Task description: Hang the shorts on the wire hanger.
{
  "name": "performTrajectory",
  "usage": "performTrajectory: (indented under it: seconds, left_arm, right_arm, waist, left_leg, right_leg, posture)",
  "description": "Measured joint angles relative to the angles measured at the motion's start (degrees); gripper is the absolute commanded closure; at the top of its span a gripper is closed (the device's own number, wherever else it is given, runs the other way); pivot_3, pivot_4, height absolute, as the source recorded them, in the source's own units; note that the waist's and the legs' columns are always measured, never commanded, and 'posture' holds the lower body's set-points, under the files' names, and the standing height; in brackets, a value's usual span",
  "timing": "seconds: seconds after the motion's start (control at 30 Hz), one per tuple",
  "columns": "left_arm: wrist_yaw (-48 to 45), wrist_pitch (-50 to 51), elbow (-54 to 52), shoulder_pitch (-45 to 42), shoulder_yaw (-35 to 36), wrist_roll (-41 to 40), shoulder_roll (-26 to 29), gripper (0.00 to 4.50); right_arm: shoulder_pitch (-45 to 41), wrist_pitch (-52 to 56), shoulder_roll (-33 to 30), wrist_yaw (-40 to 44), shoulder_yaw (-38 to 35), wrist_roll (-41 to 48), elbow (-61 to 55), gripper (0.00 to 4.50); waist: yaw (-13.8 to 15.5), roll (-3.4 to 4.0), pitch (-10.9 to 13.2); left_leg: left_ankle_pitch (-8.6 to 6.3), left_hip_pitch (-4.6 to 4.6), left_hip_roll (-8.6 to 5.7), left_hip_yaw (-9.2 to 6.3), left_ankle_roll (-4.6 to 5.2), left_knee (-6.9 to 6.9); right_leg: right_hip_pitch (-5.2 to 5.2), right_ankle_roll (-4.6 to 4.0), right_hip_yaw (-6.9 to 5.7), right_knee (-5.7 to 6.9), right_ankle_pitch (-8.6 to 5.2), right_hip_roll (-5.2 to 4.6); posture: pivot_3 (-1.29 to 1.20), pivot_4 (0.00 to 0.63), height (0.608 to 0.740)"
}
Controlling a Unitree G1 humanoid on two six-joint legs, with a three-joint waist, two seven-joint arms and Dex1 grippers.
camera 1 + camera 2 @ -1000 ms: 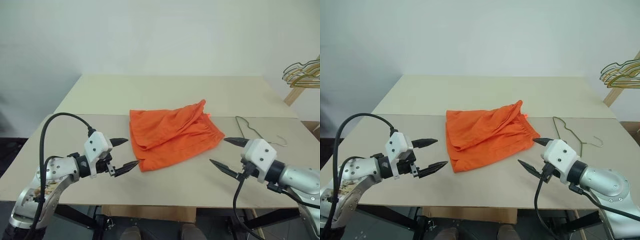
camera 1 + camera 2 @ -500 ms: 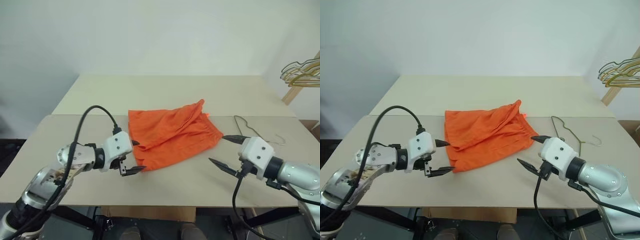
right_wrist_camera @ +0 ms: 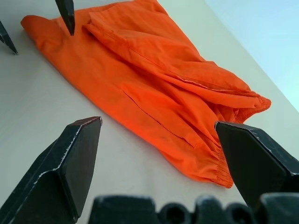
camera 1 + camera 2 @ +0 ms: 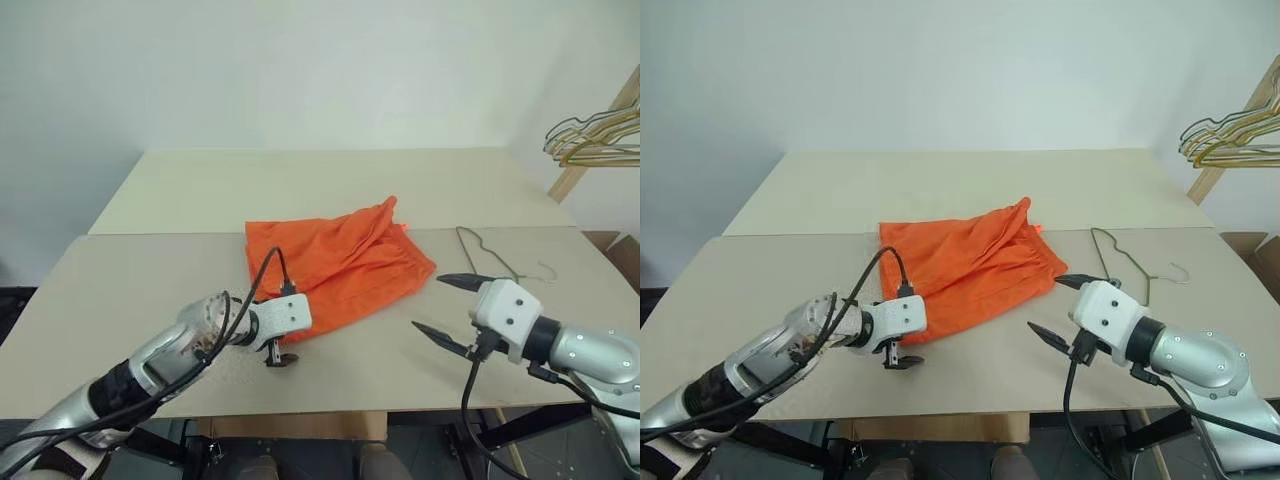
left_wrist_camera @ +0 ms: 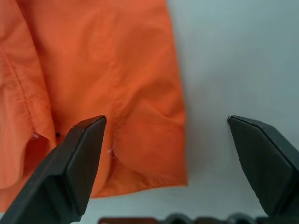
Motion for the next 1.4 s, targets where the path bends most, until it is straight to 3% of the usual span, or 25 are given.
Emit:
performTrajectory:
  seconds: [0.13, 0.43, 0.63, 0.87, 1.1, 1.2, 1.4]
  left_arm:
    - [0.53, -2.49, 1.47, -0.1, -1.76, 3.8, -1.31, 1.48]
    - [0.8, -5.81, 7.98, -0.1, -0.65, 8.76, -0.95, 4.44]
    - [-2.23, -6.78, 11.04, -0.22, 4.23, 7.45, -0.84, 4.44]
    - [-9.79, -8.13, 10.31, -2.84, 12.8, 2.56, 4.42, 4.44]
    - [-12.02, -7.61, 6.25, -0.6, 18.3, 0.34, 8.57, 4.44]
    - [-11.98, -6.63, 5.22, 0.26, 19.23, 0.0, 9.14, 4.5]
    - [-11.94, -5.6, 3.76, 2.1, 21.14, -0.53, 10.36, 4.5]
  right_arm:
    - [0.0, 0.04, 0.12, -0.4, 0.01, 0.04, -0.95, 0.0]
    - [-0.54, 0.05, 0.14, -0.25, 1.19, 0.14, -1.78, 0.0]
    - [-5.93, -3.38, -2.11, 2.43, 6.87, -3.48, 5.07, 0.0]
    - [-19.38, -19.14, -1.94, -1.51, 23.41, -24.92, 28.62, 0.0]
    - [-30.25, -32.79, 2.3, -9.0, 31.3, -37.63, 49.29, 0.0]
    - [-33.7, -36.47, 4.52, -11.3, 32.91, -40.24, 55.11, 0.63]
    - [-37.15, -43.18, 7.47, -13.91, 34.49, -42.51, 64.58, 2.71]
  waist:
    - [0.04, 0.19, -0.18]
    - [-1.08, 0.28, -0.35]
    - [-1.81, 0.28, -0.35]
    - [-1.71, 0.27, -0.34]
    - [-1.47, 0.26, -0.33]
    - [-1.44, 0.25, -0.33]
    - [-1.29, 0.24, -0.33]
  left_leg:
    - [0.0, 0.04, 0.0, -0.01, 0.0, 0.0]
    - [0.0, 0.05, 0.04, -0.04, 0.0, 0.0]
    - [0.0, -0.02, 0.05, -0.06, 0.0, 0.0]
    - [0.0, -0.1, 0.02, -0.03, 0.0, -0.01]
    - [0.01, -0.08, 0.0, -0.06, 0.0, 0.0]
    - [0.01, -0.02, 0.0, -0.09, 0.0, 0.0]
    - [0.01, -0.03, 0.0, -0.15, 0.01, 0.0]
  right_leg:
    - [0.06, 0.05, -0.01, 0.0, -0.03, 0.01]
    - [0.04, 0.04, 0.0, 0.03, -0.03, 0.07]
    - [-0.06, 0.04, -0.01, 0.03, -0.02, 0.07]
    - [-0.2, -0.39, -0.01, 0.05, 0.23, 0.03]
    - [-0.19, -0.43, 0.0, 0.1, 0.25, -0.01]
    - [-0.13, -0.45, -0.01, 0.12, 0.26, 0.01]
    - [-0.13, -0.46, -0.02, 0.14, 0.27, 0.01]
  posture:
    - [-0.19, 0.028, 0.74]
    - [-0.17, 0.027, 0.74]
    - [-0.16, 0.019, 0.74]
    - [-0.1, 0.014, 0.74]
    - [-0.04, 0.014, 0.74]
    - [-0.03, 0.018, 0.74]
    - [-0.02, 0.025, 0.74]
